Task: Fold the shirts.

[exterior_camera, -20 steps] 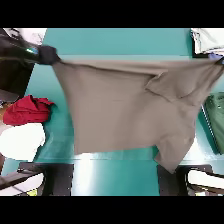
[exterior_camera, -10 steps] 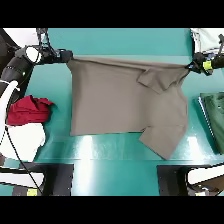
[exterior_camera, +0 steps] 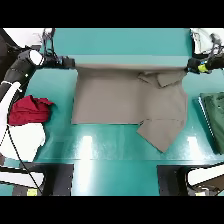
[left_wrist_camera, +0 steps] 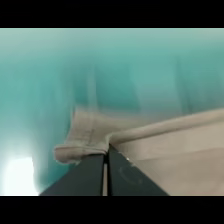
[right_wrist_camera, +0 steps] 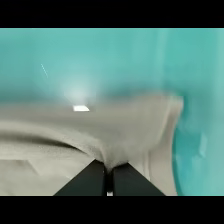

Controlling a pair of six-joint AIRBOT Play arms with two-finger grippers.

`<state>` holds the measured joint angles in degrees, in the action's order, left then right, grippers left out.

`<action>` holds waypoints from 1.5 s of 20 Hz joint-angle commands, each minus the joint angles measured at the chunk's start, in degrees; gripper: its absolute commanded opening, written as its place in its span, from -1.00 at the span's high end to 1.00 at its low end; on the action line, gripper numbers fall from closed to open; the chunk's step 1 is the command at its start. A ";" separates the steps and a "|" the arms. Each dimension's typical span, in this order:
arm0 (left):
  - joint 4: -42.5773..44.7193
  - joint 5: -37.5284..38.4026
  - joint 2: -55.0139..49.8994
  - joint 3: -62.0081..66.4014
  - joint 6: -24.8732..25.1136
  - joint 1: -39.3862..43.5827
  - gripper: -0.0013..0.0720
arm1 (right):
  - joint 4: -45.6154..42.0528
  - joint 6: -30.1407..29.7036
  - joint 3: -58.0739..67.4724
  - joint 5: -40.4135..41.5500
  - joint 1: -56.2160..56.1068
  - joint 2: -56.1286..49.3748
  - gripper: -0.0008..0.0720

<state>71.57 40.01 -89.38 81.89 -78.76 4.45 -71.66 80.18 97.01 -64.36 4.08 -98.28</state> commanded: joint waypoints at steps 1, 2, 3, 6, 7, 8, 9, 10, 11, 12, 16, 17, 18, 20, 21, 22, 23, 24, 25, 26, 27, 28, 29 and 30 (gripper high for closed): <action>-0.20 7.10 -0.02 -4.68 1.16 0.04 0.91 | -8.20 0.81 -5.57 -3.32 -3.65 2.12 0.92; -0.20 7.10 -0.02 -5.90 1.16 0.04 0.91 | -8.11 1.79 -8.37 -2.08 -3.78 3.23 0.92; -0.22 6.93 -0.02 -6.82 1.16 0.04 0.90 | -8.07 3.06 -10.91 -0.66 -4.17 4.22 0.92; -0.46 7.19 -0.09 -7.15 0.52 0.04 0.90 | -7.96 5.33 -16.55 2.34 -4.09 6.29 0.92; -0.66 7.63 -0.09 -7.15 -0.20 0.04 0.90 | -7.85 5.92 -17.40 2.25 -3.98 6.40 0.91; -0.72 8.35 -0.09 -7.15 -1.46 0.04 0.90 | -7.82 6.86 -17.77 1.73 -3.98 6.40 0.89; -0.76 9.14 -0.09 -7.15 -1.99 0.04 0.45 | -7.85 6.99 -17.66 0.79 -3.96 6.40 0.45; -0.83 10.25 -0.07 -7.13 -2.14 0.04 -0.36 | -7.78 7.41 -17.03 -0.15 -3.93 6.47 -0.05; -0.52 11.58 -0.04 -6.99 -2.27 0.04 -0.57 | -7.80 7.43 -15.56 -1.97 -3.87 6.64 -0.08; 0.15 13.68 0.11 -6.49 -2.27 0.04 -0.40 | -7.87 7.37 -14.01 -3.65 -3.80 7.28 -0.08; 1.86 22.99 4.00 -6.23 -2.34 -0.50 -0.40 | -7.34 6.60 -13.31 -9.90 -1.05 15.50 -0.08; 1.40 24.81 5.49 -8.00 -2.32 -1.46 -0.41 | -7.28 5.35 -15.13 -12.48 -0.04 18.27 -0.08; 0.66 26.32 7.13 -10.56 -2.32 -2.69 -0.40 | -6.27 3.65 -17.49 -14.51 1.01 21.00 -0.07; -3.13 28.02 11.28 -18.29 -2.23 -6.40 -0.41 | 0.57 0.35 -22.93 -16.17 4.04 26.01 -0.06; -6.43 28.13 13.60 -23.19 -1.03 -8.57 -0.40 | 5.31 -1.14 -25.62 -15.82 5.81 28.28 -0.06; -9.29 28.00 15.85 -28.26 0.17 -10.60 -0.41 | 9.55 -2.23 -27.98 -14.91 7.48 30.25 -0.06; -12.07 27.45 17.62 -32.61 1.81 -12.37 -0.41 | 12.55 -2.69 -30.05 -13.81 8.79 32.00 -0.06; -14.75 26.73 18.86 -36.26 3.58 -13.77 -0.41 | 14.53 -3.26 -31.87 -12.68 9.77 33.48 -0.05; -17.49 26.12 19.63 -39.17 6.01 -14.64 -0.40 | 15.23 -3.78 -33.20 -12.04 10.34 34.69 -0.01; -19.52 25.79 19.71 -40.81 7.52 -14.84 -0.40 | 14.95 -3.80 -34.05 -11.89 10.32 35.56 0.00; -20.72 25.35 19.63 -41.79 8.52 -14.84 -0.40 | 14.99 -3.80 -34.88 -11.87 10.32 36.39 0.00; -21.07 24.90 19.63 -42.45 8.66 -14.84 -0.40 | 15.06 -3.80 -35.56 -11.89 10.23 37.16 0.00; -21.07 24.26 19.63 -42.93 8.41 -14.84 -0.40 | 15.04 -3.80 -36.22 -11.89 10.19 37.99 0.00; -21.27 23.69 19.63 -43.43 8.00 -14.84 -0.40 | 15.02 -3.78 -36.46 -11.93 10.19 38.56 0.00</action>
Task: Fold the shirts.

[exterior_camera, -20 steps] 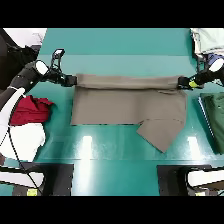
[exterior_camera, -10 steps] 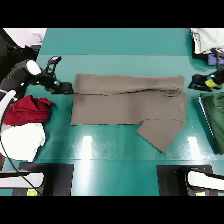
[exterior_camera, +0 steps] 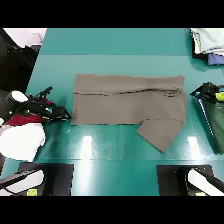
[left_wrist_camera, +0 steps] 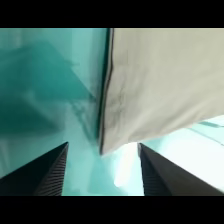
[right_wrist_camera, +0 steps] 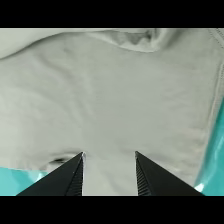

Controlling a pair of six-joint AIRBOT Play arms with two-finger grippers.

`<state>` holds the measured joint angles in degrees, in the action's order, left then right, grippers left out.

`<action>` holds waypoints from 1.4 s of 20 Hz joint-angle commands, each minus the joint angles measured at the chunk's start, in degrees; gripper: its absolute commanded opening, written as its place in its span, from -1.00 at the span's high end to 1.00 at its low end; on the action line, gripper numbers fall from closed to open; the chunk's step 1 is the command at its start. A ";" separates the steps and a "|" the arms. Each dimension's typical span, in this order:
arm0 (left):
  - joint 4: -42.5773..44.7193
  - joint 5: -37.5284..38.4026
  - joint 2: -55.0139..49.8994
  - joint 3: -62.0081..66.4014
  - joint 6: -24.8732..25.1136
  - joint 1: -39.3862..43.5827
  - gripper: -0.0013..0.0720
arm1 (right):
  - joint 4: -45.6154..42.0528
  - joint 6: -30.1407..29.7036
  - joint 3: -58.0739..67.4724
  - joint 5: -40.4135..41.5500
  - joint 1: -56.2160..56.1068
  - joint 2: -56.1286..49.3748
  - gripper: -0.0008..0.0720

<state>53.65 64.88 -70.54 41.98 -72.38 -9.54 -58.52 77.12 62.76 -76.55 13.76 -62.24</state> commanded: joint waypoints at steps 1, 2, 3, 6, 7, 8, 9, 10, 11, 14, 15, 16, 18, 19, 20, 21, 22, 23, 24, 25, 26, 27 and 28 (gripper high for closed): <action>-4.13 -1.33 0.76 -4.15 1.70 -0.85 -0.40 | 1.90 -0.72 -2.21 0.07 0.52 3.08 0.00; -5.11 -1.70 0.79 -4.70 1.75 -0.85 -0.40 | 1.70 -0.72 -2.21 -0.04 0.52 3.67 0.00; -6.36 -2.36 0.79 -5.09 1.95 -0.85 -0.40 | 1.44 -0.72 -2.23 -0.04 0.52 4.28 0.00; -7.65 -4.87 0.76 -5.14 1.92 1.60 -0.40 | -0.72 -0.35 -2.27 -2.40 1.01 4.79 0.00; -7.56 -5.55 0.76 -5.14 1.92 3.32 -0.40 | -2.36 0.59 -2.69 -3.58 1.46 4.81 0.00; -7.52 -7.19 0.79 -5.11 1.88 5.16 -0.40 | -3.72 1.36 -3.74 -4.24 2.34 4.83 0.00; -7.65 -9.29 0.79 -4.96 1.49 6.45 0.03 | -4.63 1.49 -5.38 -4.83 3.56 4.85 0.00; -7.63 -10.56 0.79 -4.46 1.25 6.82 0.80 | -4.70 1.49 -7.80 -5.40 5.14 5.11 0.00; -7.58 -10.95 0.79 -3.52 1.20 6.80 0.91 | -4.68 1.49 -11.10 -5.70 6.99 5.73 0.00; -7.39 -9.49 0.79 0.44 1.25 6.64 0.91 | -4.68 1.49 -21.97 -3.65 11.47 7.91 0.00; -7.48 -8.44 0.79 1.55 1.25 6.64 0.91 | -4.68 1.44 -24.76 -2.71 12.46 7.96 -0.01; -7.34 -7.80 0.81 2.51 1.40 6.64 0.91 | -4.66 1.44 -27.12 -1.95 13.25 7.41 -0.04; -7.37 -6.75 0.81 3.21 1.53 6.64 0.91 | -3.87 1.44 -30.42 -0.02 13.92 4.94 -0.09; -7.23 -6.49 0.79 3.19 1.66 6.64 0.91 | -2.64 1.25 -31.50 1.18 13.75 3.48 -0.09; -7.21 -5.88 0.79 3.19 1.97 6.64 0.91 | -0.83 1.16 -32.33 2.73 13.16 1.92 -0.08; -7.17 -5.62 0.79 3.19 1.97 6.64 0.90 | 0.17 0.96 -32.72 4.24 12.07 0.61 -0.07; -7.17 -5.09 0.81 3.19 1.97 6.64 0.91 | 0.42 1.01 -32.79 5.68 10.58 -0.68 -0.05; -7.15 -4.68 0.79 3.19 1.99 6.64 0.90 | 0.48 1.01 -32.76 6.67 8.83 -1.75 -0.02; -7.15 -4.26 0.79 3.19 1.97 6.64 0.91 | 0.42 1.03 -32.76 7.61 7.41 -2.47 0.08; -7.13 -4.11 0.79 3.19 1.99 6.64 0.90 | 0.42 1.01 -32.76 8.13 6.29 -2.89 0.13; -7.08 -3.72 0.81 3.19 1.99 6.64 0.90 | 0.04 1.01 -32.76 8.48 5.40 -2.71 0.20; -6.62 -3.54 0.81 3.21 2.32 6.64 0.91 | -0.22 0.92 -32.76 8.52 4.83 -1.88 0.58; -5.42 -2.86 0.85 3.21 2.29 6.64 0.91 | -0.72 0.85 -32.76 8.48 4.57 -0.31 0.79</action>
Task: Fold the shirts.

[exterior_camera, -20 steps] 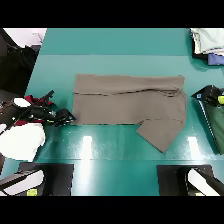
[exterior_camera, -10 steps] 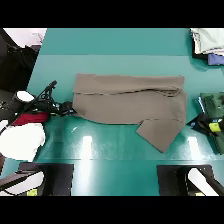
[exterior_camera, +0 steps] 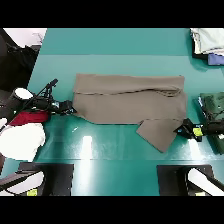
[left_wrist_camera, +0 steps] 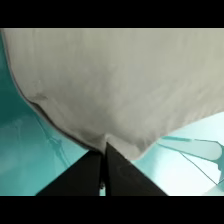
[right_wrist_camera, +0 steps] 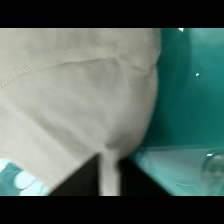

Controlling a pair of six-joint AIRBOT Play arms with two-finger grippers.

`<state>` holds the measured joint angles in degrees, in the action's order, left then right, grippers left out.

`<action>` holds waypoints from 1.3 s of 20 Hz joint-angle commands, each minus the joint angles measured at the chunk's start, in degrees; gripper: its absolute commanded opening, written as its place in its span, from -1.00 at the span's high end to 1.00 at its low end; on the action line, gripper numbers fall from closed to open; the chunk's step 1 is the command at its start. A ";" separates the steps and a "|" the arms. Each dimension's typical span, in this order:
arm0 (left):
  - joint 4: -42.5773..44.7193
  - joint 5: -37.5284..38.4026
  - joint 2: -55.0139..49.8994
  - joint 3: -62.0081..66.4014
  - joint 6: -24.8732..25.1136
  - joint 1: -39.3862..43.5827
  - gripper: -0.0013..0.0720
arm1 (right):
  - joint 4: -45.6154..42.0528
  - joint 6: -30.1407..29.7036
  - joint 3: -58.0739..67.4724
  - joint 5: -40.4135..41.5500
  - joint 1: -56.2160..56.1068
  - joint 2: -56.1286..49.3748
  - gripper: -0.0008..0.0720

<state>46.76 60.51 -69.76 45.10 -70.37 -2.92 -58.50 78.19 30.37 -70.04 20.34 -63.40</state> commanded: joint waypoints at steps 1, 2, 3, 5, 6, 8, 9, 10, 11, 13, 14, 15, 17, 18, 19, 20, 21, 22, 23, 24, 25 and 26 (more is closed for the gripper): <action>2.89 2.86 0.07 0.09 -0.13 0.02 0.91 | -1.62 -0.20 -0.35 1.36 -1.95 3.13 0.92; 4.66 4.68 0.13 0.09 -0.63 0.02 0.91 | -2.12 -0.20 -0.33 0.20 -1.66 5.60 0.92; 7.45 6.47 0.52 0.07 -1.97 0.02 0.91 | -3.72 -0.13 -0.09 -1.86 -1.20 8.50 0.92; 12.66 9.40 3.21 -0.17 -4.31 0.02 0.91 | -9.46 0.87 0.87 -7.76 -0.94 14.16 0.92; 13.99 11.61 5.11 -0.24 -4.28 0.02 0.91 | -13.05 1.05 1.55 -11.43 -0.96 17.25 0.92; 14.97 17.16 10.40 -1.14 -4.20 0.02 0.91 | -17.70 1.29 2.82 -17.14 -0.94 23.28 0.92; 14.99 19.34 13.11 -2.12 -4.22 0.02 0.91 | -18.25 1.31 3.32 -18.64 -0.94 26.49 0.92; 14.97 21.31 15.98 -3.48 -4.28 0.02 0.91 | -18.08 1.46 3.82 -19.15 -0.94 29.22 0.92; 14.78 22.99 18.32 -4.70 -4.81 0.02 0.91 | -17.68 2.01 4.37 -19.17 -0.96 31.61 0.92; 14.14 24.00 20.41 -5.22 -4.90 0.02 0.91 | -15.43 2.82 5.64 -18.25 -0.96 34.60 0.92; 13.86 21.90 20.39 -4.57 -5.88 0.02 0.91 | -13.29 2.80 6.43 -16.52 -1.11 34.77 0.92; 13.16 17.79 20.22 -3.39 -7.61 0.02 0.91 | -11.52 2.75 7.45 -14.53 -1.46 33.92 0.92; 11.37 9.97 18.10 0.50 -7.63 0.02 0.91 | -9.81 2.78 10.64 -10.71 -3.41 28.81 0.92; 11.08 7.63 16.37 2.56 -7.65 0.02 0.91 | -10.05 2.75 12.68 -9.44 -5.14 25.33 0.92; 11.08 6.19 14.38 4.57 -7.61 0.02 0.91 | -10.21 2.67 15.10 -8.48 -7.37 21.22 0.92; 11.08 4.98 12.09 6.21 -7.19 0.02 0.91 | -10.21 2.64 17.59 -7.10 -9.92 16.98 0.92; 11.08 4.07 9.77 7.52 -7.15 0.02 0.91 | -10.23 2.67 20.00 -5.09 -12.28 13.07 0.92; 11.08 3.02 7.13 8.70 -7.02 0.02 0.91 | -10.23 2.67 22.43 -2.84 -14.53 9.20 0.92; 11.10 2.25 4.61 9.79 -6.88 0.02 0.91 | -10.23 2.73 25.07 -0.72 -16.39 5.22 0.92; 11.10 1.42 2.21 10.88 -6.54 0.02 0.91 | -10.23 2.75 27.61 0.33 -17.66 1.66 0.92; 11.08 0.76 -0.33 12.33 -6.56 0.02 0.91 | -10.21 2.86 30.45 0.68 -18.51 -1.97 0.92; 10.60 0.13 -2.71 14.10 -6.54 0.02 0.91 | -10.19 3.21 33.03 0.63 -18.88 -5.09 0.92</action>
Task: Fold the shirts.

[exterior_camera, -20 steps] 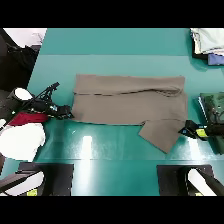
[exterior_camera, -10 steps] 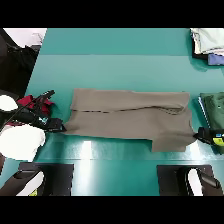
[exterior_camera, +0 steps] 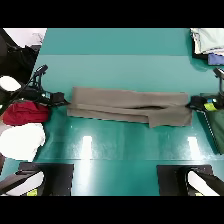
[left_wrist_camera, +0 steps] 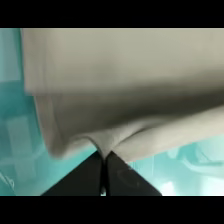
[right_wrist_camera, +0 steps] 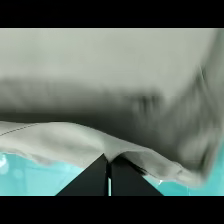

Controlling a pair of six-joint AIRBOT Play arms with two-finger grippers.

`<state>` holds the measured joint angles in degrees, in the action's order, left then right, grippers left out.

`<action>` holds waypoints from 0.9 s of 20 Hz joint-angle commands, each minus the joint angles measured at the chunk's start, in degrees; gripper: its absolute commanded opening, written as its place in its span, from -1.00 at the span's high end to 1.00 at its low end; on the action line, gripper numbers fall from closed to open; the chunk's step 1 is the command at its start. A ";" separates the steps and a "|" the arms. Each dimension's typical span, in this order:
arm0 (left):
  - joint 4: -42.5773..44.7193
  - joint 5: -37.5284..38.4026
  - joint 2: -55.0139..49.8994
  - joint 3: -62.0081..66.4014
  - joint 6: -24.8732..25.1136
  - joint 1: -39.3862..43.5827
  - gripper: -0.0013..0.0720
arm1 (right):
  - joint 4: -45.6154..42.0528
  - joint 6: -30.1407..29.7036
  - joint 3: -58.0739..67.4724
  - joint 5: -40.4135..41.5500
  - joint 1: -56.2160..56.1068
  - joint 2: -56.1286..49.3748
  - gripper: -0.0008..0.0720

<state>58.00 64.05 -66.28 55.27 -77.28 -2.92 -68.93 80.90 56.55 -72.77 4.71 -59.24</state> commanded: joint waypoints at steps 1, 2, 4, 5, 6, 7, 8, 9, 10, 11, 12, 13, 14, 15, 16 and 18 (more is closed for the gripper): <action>-1.20 -4.07 -8.11 5.68 0.37 0.02 0.91 | 0.24 1.25 9.38 3.45 -3.30 -12.00 0.92; -1.46 -5.14 -9.55 7.54 0.37 0.02 0.90 | 0.24 1.79 11.61 3.43 -3.30 -14.19 0.92; -1.42 -10.16 -10.73 9.81 0.11 0.02 0.91 | 0.20 2.27 16.06 3.61 -3.28 -18.08 0.92; -1.44 -13.33 -10.97 10.34 -0.87 0.02 0.91 | 0.26 2.84 17.92 3.65 -3.28 -19.69 0.92; -1.42 -15.28 -11.17 10.45 -0.94 0.02 0.91 | 0.26 3.13 19.61 3.41 -3.30 -21.27 0.92; -1.44 -15.67 -11.63 10.45 -0.70 0.02 0.91 | 0.26 3.39 21.11 3.10 -3.30 -22.86 0.92; -1.46 -15.58 -12.52 10.54 -0.24 0.02 0.91 | 0.28 4.28 22.16 3.06 -3.28 -24.24 0.92; -1.46 -15.58 -13.46 10.62 -0.26 0.02 0.90 | 0.42 4.87 22.77 3.15 -3.28 -25.33 0.92; -1.46 -15.69 -14.27 10.64 -0.28 0.02 0.91 | 0.42 5.44 23.19 3.23 -3.30 -26.32 0.91; -1.64 -16.39 -14.97 10.64 -0.31 0.02 0.90 | 0.46 6.71 23.28 3.85 -3.30 -27.06 0.88; -1.90 -17.59 -15.52 10.71 -0.33 0.02 0.31 | 0.46 8.39 23.28 5.03 -3.26 -27.56 0.42; -2.38 -18.97 -15.67 10.75 -0.52 0.02 -0.70 | 0.61 9.51 23.28 6.27 -2.95 -27.80 -0.21; -3.30 -19.52 -15.67 11.06 -0.85 0.02 -1.00 | 2.34 9.55 23.30 7.45 -2.29 -27.80 -0.42; -3.32 -19.10 -15.65 11.87 -0.76 0.02 -1.00 | 4.72 9.42 23.47 7.56 -1.25 -27.74 -0.42; -3.28 -17.25 -15.61 13.29 -0.74 0.02 -1.00 | 7.06 7.82 24.06 5.86 0.11 -27.65 -0.42; -3.30 -10.75 -15.17 16.11 -0.72 0.02 -1.00 | 9.25 2.80 23.85 0.24 3.37 -26.18 -0.42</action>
<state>55.11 48.05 -81.47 68.62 -77.95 -2.94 -63.70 87.72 80.05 -68.12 4.89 -86.08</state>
